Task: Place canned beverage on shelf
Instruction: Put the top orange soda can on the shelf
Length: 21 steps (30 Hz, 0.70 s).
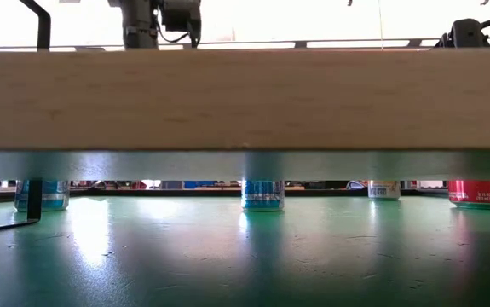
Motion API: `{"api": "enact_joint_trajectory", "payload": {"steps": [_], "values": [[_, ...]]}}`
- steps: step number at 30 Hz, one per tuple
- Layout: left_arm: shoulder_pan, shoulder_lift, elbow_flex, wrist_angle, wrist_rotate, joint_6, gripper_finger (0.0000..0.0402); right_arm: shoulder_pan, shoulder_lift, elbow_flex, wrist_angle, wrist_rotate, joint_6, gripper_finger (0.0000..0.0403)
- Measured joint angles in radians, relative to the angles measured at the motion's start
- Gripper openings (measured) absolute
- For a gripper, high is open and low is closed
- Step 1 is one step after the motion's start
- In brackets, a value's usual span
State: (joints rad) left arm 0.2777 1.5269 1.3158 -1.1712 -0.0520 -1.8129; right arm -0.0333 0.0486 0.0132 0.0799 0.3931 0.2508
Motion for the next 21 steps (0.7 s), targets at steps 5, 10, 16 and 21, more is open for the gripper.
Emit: {"api": "enact_joint_trajectory", "payload": {"steps": [5,10,16,21], "values": [[-0.072,0.0,0.009,0.003,0.049,-0.08,0.0287,0.0,0.0,0.0,0.0,0.0,0.0,0.0381],[-0.154,0.046,0.07,-0.003,0.037,-0.121,0.0287,0.0,0.0,0.0,0.0,0.0,0.0,0.0381],[-0.24,0.2,0.239,-0.135,0.052,-0.185,0.0287,0.0,0.0,0.0,0.0,0.0,0.0,0.0381],[-0.305,0.359,0.473,-0.309,0.07,-0.241,0.0287,0.0,0.0,0.0,0.0,0.0,0.0,0.0381]]}}
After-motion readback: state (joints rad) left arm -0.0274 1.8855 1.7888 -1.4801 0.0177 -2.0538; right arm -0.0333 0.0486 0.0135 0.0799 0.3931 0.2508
